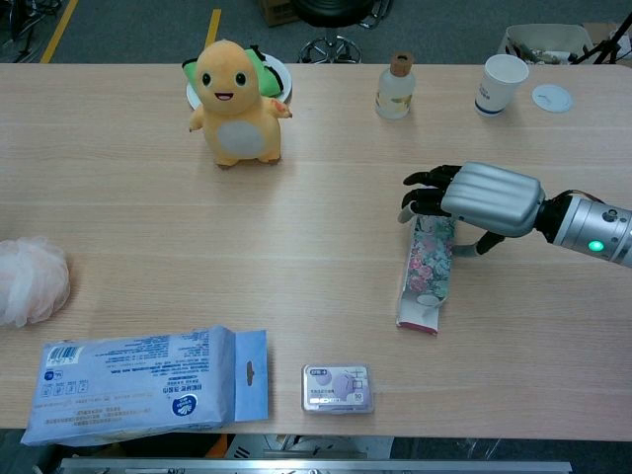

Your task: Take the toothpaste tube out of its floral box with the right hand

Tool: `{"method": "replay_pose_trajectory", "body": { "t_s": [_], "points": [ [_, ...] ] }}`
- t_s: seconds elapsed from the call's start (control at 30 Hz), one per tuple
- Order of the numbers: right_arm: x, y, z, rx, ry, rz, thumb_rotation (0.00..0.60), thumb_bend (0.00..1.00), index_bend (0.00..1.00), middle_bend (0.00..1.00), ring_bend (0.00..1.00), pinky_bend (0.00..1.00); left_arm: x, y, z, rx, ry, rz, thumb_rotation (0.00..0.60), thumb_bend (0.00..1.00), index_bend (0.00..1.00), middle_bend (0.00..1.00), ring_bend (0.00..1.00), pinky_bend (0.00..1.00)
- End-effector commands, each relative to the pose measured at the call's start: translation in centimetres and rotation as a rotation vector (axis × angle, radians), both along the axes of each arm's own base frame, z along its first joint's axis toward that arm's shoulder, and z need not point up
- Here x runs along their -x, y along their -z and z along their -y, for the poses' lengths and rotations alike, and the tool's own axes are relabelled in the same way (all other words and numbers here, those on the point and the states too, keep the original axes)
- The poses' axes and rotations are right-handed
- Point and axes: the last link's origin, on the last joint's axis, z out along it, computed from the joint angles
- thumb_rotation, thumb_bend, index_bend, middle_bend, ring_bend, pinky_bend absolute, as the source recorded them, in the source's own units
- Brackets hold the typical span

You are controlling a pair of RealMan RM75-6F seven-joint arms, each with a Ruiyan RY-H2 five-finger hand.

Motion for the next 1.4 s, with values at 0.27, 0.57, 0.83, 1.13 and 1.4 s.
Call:
{"method": "replay_pose_trajectory", "body": {
  "t_s": [0.27, 0.57, 0.83, 1.13, 1.4],
  "points": [
    [0.2, 0.8, 0.3, -0.01, 0.033, -0.004, 0.6, 0.0, 0.31, 0.29, 0.14, 0.27, 0.3, 0.0, 0.2, -0.001, -0.009, 0.006, 0.6, 0.0, 0.0, 0.0, 0.0, 0.19],
    [0.3, 1.4, 0.4, -0.018, 0.042, -0.018, 0.6, 0.0, 0.34, 0.3, 0.15, 0.29, 0.6, 0.1, 0.2, 0.0, -0.018, 0.01, 0.6, 0.0, 0.0, 0.0, 0.0, 0.19],
    [-0.6, 1.8, 1.0, -0.003, 0.005, -0.015, 0.6, 0.0, 0.36, 0.31, 0.15, 0.28, 0.9, 0.0, 0.4, -0.004, -0.025, 0.018, 0.6, 0.0, 0.0, 0.0, 0.0, 0.19],
    [-1.4, 1.5, 0.9, 0.013, -0.057, 0.003, 0.6, 0.0, 0.36, 0.31, 0.15, 0.24, 1.1, 0.1, 0.3, -0.001, -0.03, 0.023, 0.6, 0.0, 0.0, 0.0, 0.0, 0.2],
    [-1.4, 2.5, 1.0, -0.021, -0.051, -0.027, 0.6, 0.0, 0.36, 0.31, 0.15, 0.24, 1.1, 0.2, 0.4, 0.0, -0.032, 0.026, 0.6, 0.0, 0.0, 0.0, 0.0, 0.2]
  ]
}}
